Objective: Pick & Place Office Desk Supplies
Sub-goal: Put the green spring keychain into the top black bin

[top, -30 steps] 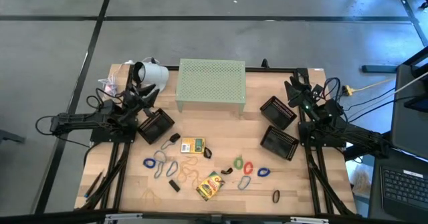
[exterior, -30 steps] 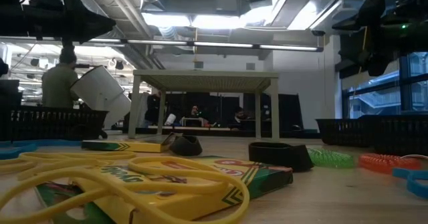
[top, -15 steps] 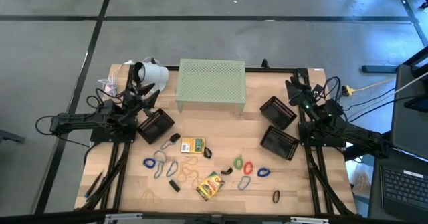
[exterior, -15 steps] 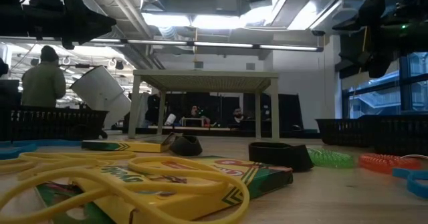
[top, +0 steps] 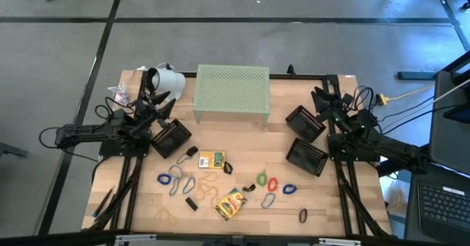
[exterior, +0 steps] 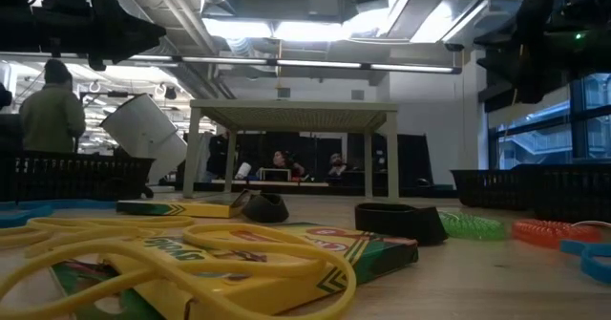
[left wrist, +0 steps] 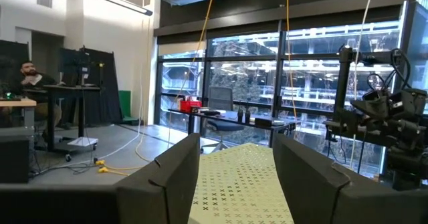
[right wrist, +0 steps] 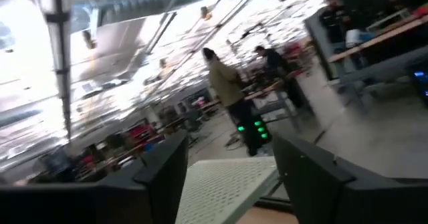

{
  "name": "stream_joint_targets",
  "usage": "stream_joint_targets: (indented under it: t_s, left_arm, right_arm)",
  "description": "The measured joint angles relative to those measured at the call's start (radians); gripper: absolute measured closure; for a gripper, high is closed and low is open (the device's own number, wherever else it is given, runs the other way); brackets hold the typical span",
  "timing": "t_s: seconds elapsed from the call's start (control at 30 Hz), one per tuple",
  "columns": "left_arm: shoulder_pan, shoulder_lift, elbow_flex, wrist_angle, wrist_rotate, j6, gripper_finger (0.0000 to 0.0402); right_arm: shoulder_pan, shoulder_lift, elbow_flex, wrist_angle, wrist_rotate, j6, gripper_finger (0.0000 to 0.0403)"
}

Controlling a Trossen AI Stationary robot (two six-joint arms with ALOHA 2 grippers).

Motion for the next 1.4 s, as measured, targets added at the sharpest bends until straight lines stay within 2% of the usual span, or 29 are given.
stream_joint_targets:
  t_s: [0.13,0.27,0.43,0.6,0.7,0.87,1.17,1.4]
  left_arm:
    - [0.000,0.000,0.000,0.000,0.000,0.000,0.0216]
    - [0.000,0.000,0.000,0.000,-0.013,-0.002,0.0216]
    - [0.000,0.000,0.000,0.000,-0.033,-0.036,0.0216]
    - [0.000,0.000,0.000,-0.001,-0.032,-0.038,0.0216]
    - [0.000,0.000,0.000,-0.001,-0.033,-0.037,0.0216]
    - [0.000,0.000,0.000,-0.001,-0.021,-0.036,0.0215]
    - [0.000,0.000,0.000,-0.001,-0.021,-0.035,0.0215]
    - [0.000,0.000,0.000,-0.001,-0.021,-0.035,0.0215]
  right_arm:
    - [0.000,0.003,0.014,-0.001,-0.124,-0.007,0.0196]
    - [0.000,0.061,0.099,-0.134,-0.115,-0.072,0.0196]
    - [0.000,0.230,0.261,-0.371,-0.107,-0.105,0.0196]
    - [0.002,0.427,0.375,-0.505,-0.294,-0.098,0.0197]
    - [0.020,0.548,0.418,-0.508,-0.401,-0.070,0.0197]
    - [0.074,0.704,0.478,-0.519,-0.453,-0.084,0.0197]
    - [0.187,0.866,0.573,-0.533,-0.595,-0.116,0.0197]
    - [0.298,0.995,0.609,-0.534,-0.590,-0.159,0.0197]
